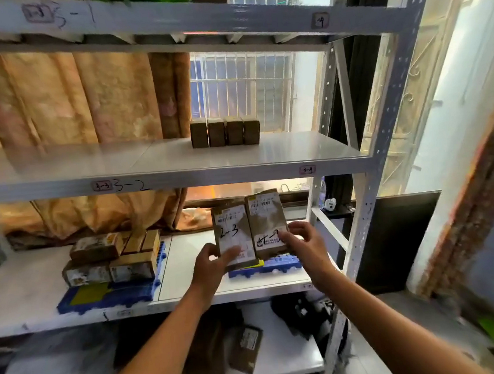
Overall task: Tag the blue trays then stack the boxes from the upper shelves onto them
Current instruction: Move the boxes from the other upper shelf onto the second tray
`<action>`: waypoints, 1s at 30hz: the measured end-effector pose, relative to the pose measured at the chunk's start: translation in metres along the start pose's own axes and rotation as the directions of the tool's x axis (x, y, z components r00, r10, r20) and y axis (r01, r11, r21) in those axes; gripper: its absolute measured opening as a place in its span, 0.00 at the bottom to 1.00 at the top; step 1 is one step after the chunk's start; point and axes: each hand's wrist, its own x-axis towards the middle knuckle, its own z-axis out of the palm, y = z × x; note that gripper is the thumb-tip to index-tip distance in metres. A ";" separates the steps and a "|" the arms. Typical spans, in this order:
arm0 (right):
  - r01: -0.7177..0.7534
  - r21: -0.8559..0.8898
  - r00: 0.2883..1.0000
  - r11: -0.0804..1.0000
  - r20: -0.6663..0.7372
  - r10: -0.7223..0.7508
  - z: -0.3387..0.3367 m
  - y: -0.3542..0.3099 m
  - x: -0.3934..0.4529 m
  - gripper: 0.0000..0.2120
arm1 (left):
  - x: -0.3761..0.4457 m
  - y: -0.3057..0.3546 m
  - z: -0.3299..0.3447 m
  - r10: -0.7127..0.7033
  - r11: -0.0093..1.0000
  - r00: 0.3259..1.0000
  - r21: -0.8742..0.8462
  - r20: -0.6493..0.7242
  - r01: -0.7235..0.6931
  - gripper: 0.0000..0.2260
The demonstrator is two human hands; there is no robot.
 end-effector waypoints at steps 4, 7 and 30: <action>-0.233 -0.063 0.971 0.970 0.044 0.236 0.001 0.051 -0.020 0.17 | -0.021 -0.054 -0.019 -0.188 0.980 0.982 0.069 0.026 0.186 0.39; -0.367 -0.096 0.926 0.925 0.055 0.373 0.005 0.074 -0.007 0.18 | -0.007 -0.071 -0.022 -0.255 0.965 0.967 0.058 0.019 0.254 0.38; -0.445 -0.408 0.891 0.797 -0.116 0.439 0.075 0.186 0.350 0.13 | 0.289 -0.088 -0.022 -0.189 0.977 0.921 0.029 -0.339 0.211 0.27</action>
